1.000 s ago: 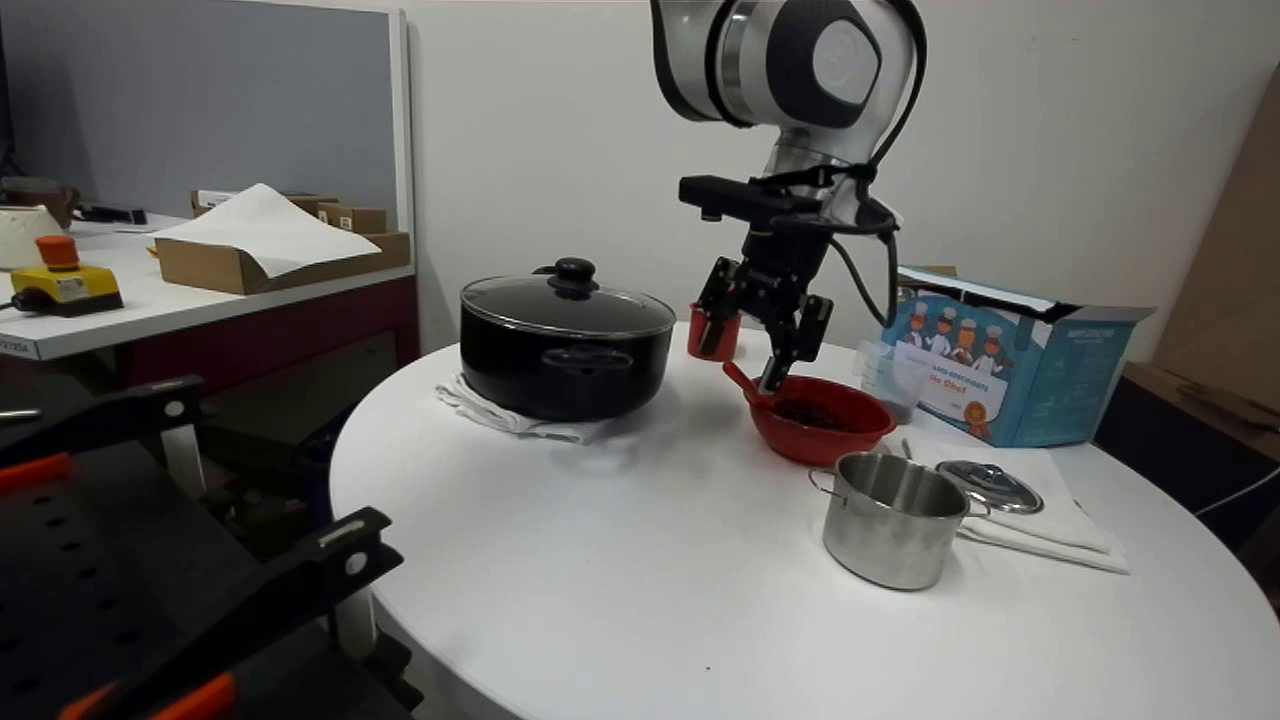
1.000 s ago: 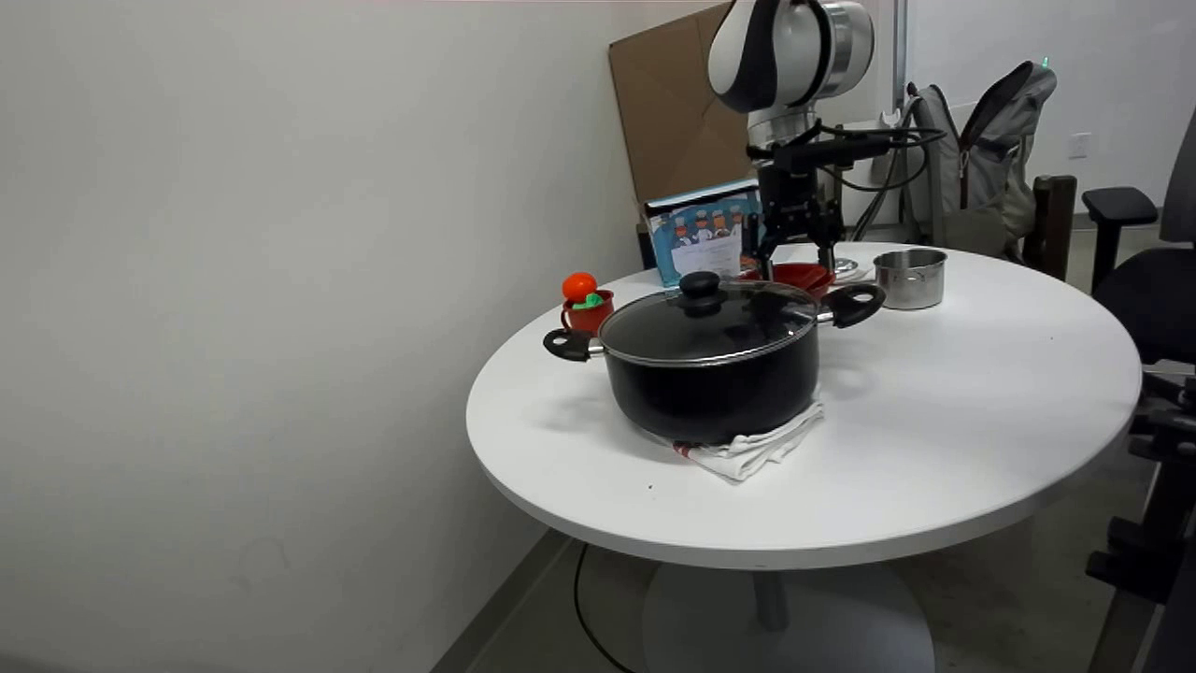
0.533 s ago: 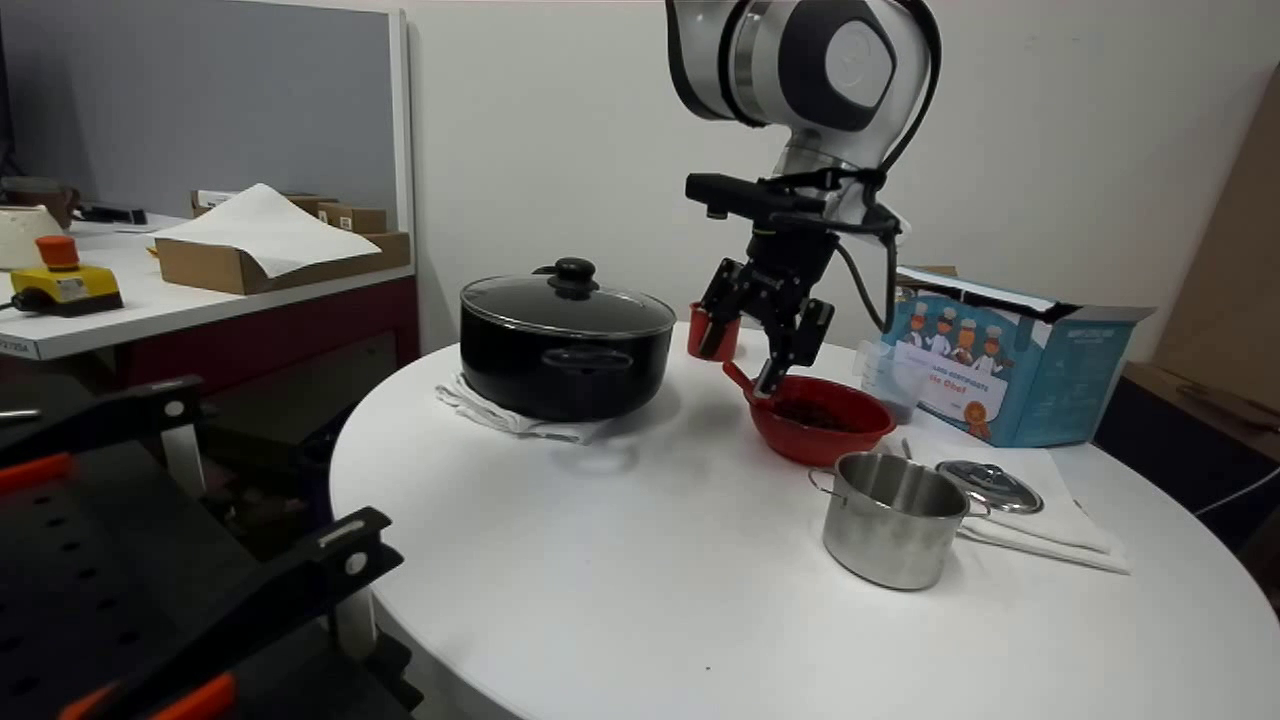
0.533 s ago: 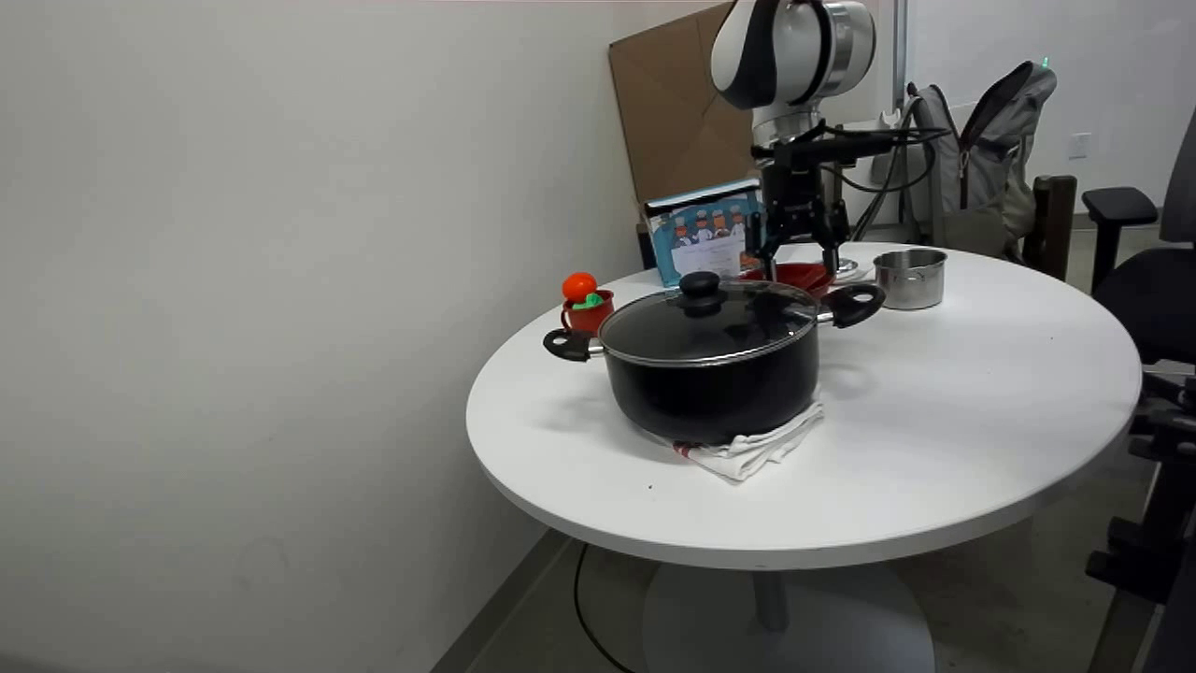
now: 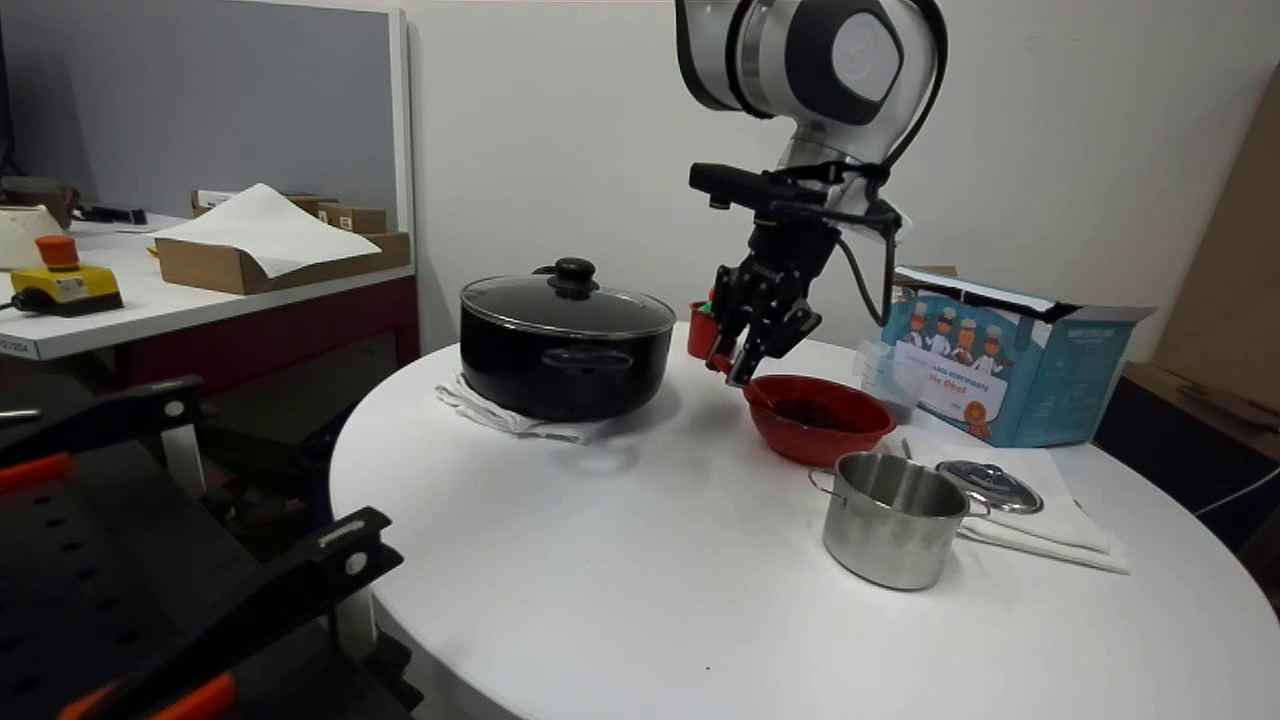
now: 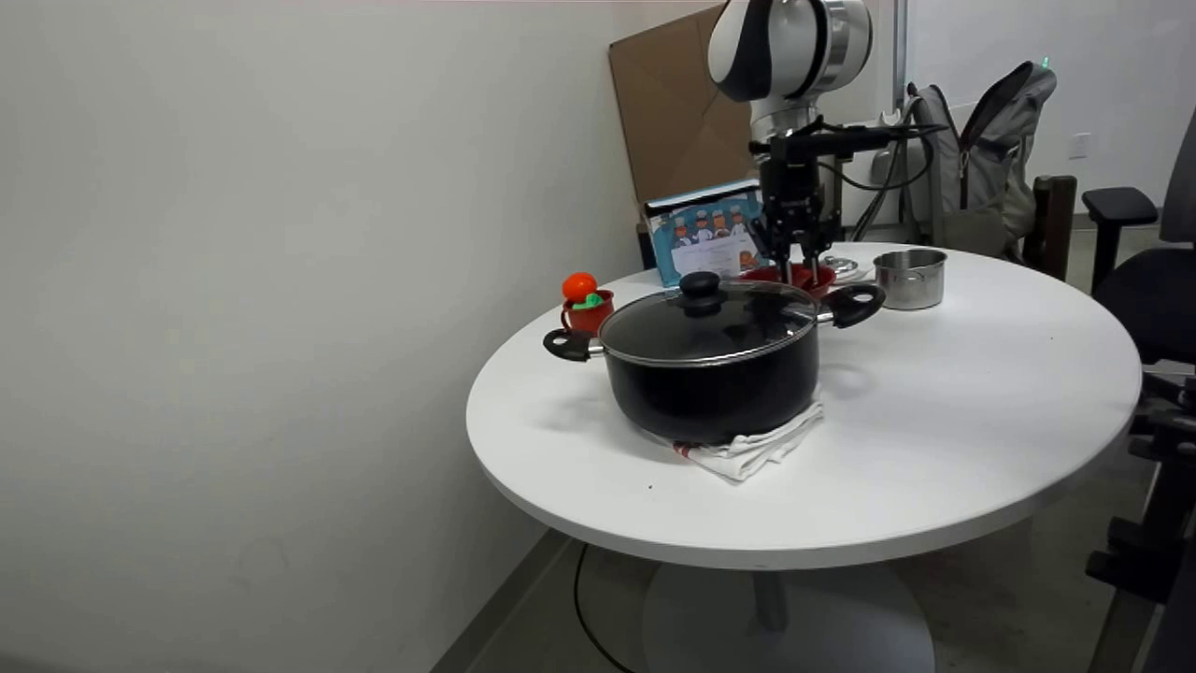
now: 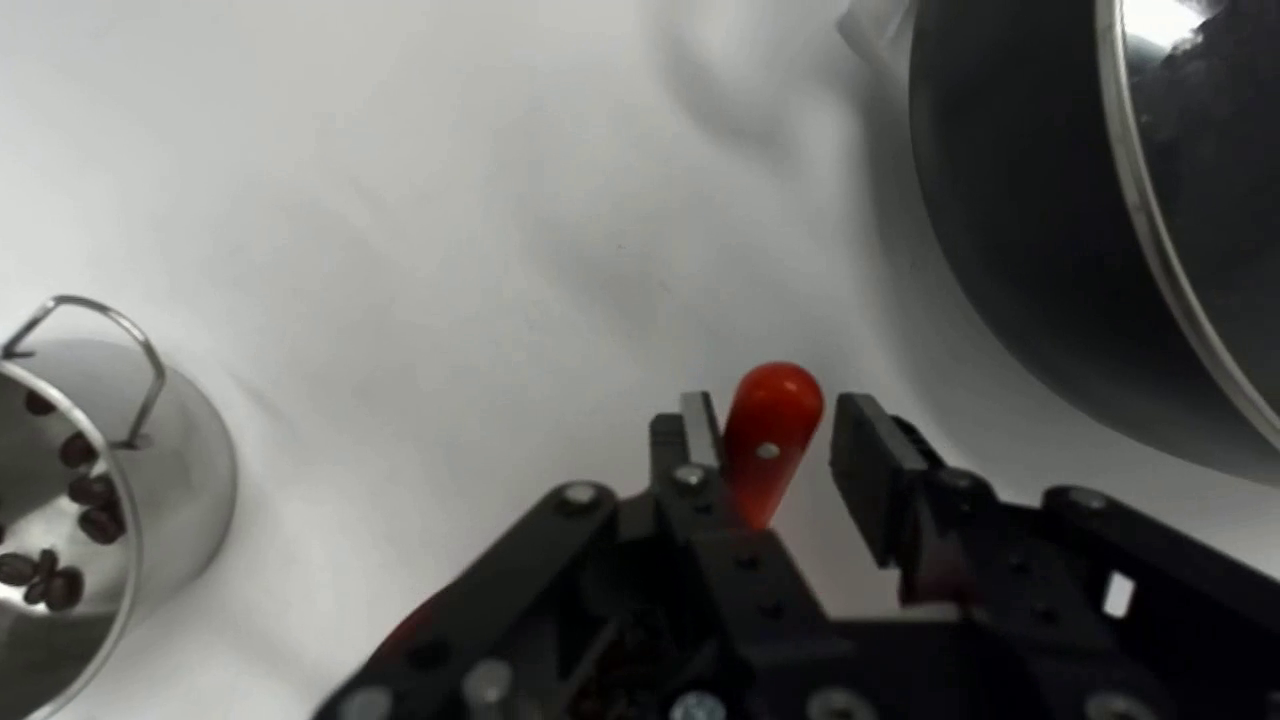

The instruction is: Put a spoonful of the things in the red bowl into the small pot, then cover it and then uncover the big pot

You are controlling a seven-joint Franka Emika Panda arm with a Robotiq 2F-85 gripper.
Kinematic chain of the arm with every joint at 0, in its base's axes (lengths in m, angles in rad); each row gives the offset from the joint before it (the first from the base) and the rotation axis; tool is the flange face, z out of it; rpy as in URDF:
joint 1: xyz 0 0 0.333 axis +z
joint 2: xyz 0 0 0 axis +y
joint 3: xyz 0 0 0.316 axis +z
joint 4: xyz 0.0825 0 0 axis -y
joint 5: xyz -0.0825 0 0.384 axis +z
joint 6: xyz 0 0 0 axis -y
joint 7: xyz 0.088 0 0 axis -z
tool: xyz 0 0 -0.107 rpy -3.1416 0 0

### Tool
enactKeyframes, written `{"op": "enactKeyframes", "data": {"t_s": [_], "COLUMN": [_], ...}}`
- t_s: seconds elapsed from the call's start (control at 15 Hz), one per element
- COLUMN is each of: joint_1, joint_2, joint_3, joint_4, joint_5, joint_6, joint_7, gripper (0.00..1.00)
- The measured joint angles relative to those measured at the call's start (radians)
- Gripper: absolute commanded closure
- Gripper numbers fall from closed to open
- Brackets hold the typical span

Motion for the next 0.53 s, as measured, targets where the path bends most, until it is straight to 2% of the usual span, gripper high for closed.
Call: {"op": "enactKeyframes", "data": {"t_s": [0.07,0.2,0.53], "joint_1": [0.0,-0.001,-0.004], "joint_2": [0.0,0.0,0.0], "joint_3": [0.001,0.001,0.002], "joint_4": [0.0,0.0,0.001], "joint_5": [0.002,0.004,0.006], "joint_6": [-0.002,-0.006,-0.008], "joint_7": [0.0,0.0,0.0], "gripper": [0.95,0.89,0.89]}}
